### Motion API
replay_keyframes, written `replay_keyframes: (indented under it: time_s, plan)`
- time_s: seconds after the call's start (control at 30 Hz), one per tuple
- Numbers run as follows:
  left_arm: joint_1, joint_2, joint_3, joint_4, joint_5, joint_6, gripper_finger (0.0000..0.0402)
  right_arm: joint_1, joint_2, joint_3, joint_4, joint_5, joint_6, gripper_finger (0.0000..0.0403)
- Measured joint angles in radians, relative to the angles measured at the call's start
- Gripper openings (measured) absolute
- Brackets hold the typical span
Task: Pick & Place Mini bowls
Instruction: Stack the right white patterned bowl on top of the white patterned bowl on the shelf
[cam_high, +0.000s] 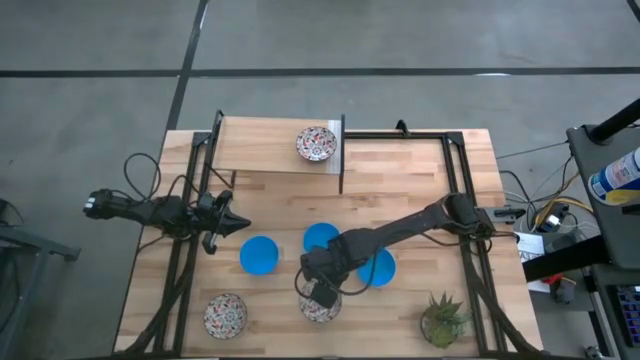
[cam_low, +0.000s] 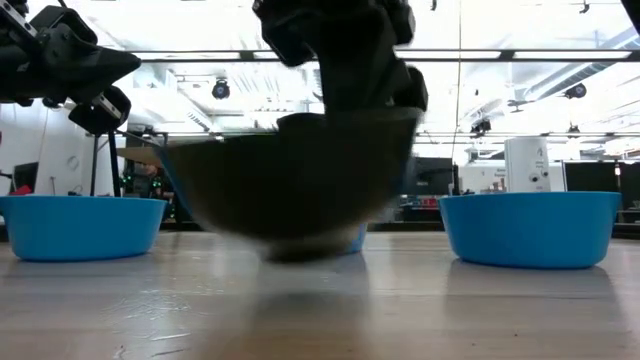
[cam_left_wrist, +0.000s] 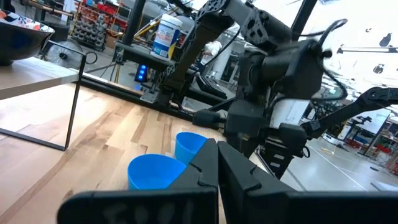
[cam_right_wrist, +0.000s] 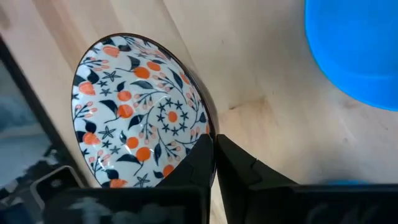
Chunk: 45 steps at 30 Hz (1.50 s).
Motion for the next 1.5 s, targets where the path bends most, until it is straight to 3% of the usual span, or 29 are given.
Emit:
replay_keyframes:
  time_s: [0.5,0.8,1.17,1.5]
  plan:
    - [0.0,0.0,0.0,0.0,0.0,0.0,0.0,-0.074,0.0,0.304,-0.228,0.0,0.106,0.001]
    - [0.0,0.0,0.0,0.0,0.0,0.0,0.0,-0.174,0.0,0.465,-0.351,0.007,0.151,0.0011]
    - [0.0,0.0,0.0,0.0,0.0,0.0,0.0,-0.342,-0.078,0.482,-0.388,-0.036,0.222,0.0011]
    - [0.0,0.0,0.0,-0.001,0.0,0.0,0.0,-0.504,-0.175,0.482,-0.363,0.028,0.222,0.0011]
